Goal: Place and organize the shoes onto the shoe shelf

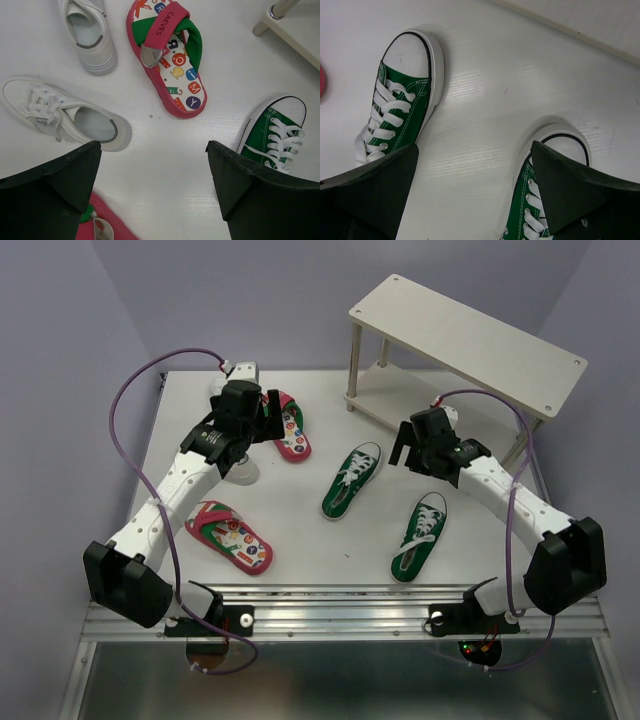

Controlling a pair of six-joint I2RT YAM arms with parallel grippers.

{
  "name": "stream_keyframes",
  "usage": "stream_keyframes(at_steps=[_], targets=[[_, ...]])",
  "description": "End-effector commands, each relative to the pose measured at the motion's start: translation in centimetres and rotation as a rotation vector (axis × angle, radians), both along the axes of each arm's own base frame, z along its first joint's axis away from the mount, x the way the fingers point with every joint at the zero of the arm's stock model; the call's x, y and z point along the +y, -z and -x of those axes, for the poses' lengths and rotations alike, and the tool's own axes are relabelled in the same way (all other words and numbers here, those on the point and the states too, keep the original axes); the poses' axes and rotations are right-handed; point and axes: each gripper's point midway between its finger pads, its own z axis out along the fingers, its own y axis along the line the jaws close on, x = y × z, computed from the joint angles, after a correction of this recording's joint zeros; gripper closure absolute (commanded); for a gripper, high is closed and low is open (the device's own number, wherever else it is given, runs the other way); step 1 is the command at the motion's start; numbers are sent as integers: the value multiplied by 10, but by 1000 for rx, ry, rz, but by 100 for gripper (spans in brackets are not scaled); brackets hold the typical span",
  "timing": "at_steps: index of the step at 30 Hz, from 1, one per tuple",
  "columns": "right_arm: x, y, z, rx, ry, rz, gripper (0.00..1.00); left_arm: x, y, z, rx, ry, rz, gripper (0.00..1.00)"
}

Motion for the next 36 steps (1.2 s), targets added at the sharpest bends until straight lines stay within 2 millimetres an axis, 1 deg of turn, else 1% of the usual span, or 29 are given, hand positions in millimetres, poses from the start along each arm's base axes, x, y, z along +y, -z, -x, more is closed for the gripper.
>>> stream_keyframes(at_steps=[1, 4, 7, 8, 10, 11, 13, 14, 16, 17, 18, 19, 20, 22, 25, 26, 28, 32, 34, 35, 36], targets=[[-11, -16, -1, -62, 52, 14, 0, 2, -38, -5, -105, -14, 19, 1], [-18, -17, 3, -61, 87, 25, 0, -1, -37, -8, -101, 0, 23, 1], [-29, -17, 11, -50, 157, 41, 0, -6, -35, -11, -90, 16, 20, 1], [-35, -15, 16, -30, 179, 61, 0, -7, -33, -12, -84, 21, 19, 1], [-40, -13, 25, -6, 216, 59, 0, -7, -32, -13, -80, 24, 17, 1], [-46, -7, 37, 39, 235, 78, 0, -8, -32, -13, -78, 25, 18, 1], [-51, -5, 51, 74, 285, 58, 0, -9, -30, -14, -75, 33, 15, 1], [-54, 3, 66, 126, 289, 65, 0, -9, -30, -14, -73, 36, 13, 1], [-57, 5, 80, 145, 307, 40, 0, -10, -29, -15, -66, 41, 10, 1], [-59, 5, 94, 155, 308, 24, 0, -11, -30, -15, -67, 42, 12, 1], [-59, 2, 98, 152, 312, 6, 0, -11, -30, -15, -67, 42, 12, 1], [-61, 4, 105, 163, 325, -7, 0, -12, -30, -16, -67, 42, 16, 1], [-59, 3, 113, 174, 320, -34, 0, -12, -30, -16, -68, 41, 21, 1], [-55, 8, 121, 202, 318, -63, 0, -14, -28, -17, -63, 45, 24, 1], [-39, 19, 130, 266, 272, -132, 0, -18, -23, -19, -52, 52, 34, 1], [-29, 27, 134, 288, 239, -159, 0, -18, -21, -20, -48, 51, 36, 1], [-23, 34, 136, 301, 209, -166, 0, -21, -16, -21, -35, 50, 43, 1], [-25, 60, 146, 367, 213, -137, 0, -23, -14, -22, -27, 47, 55, 1], [-20, 66, 145, 370, 191, -157, 5, -24, -14, -23, -27, 42, 60, 1], [-21, 69, 147, 379, 189, -150, 5, -23, -14, -23, -28, 42, 61, 1], [-18, 74, 145, 374, 169, -158, 13, -24, -13, -23, -25, 41, 62, 1]])
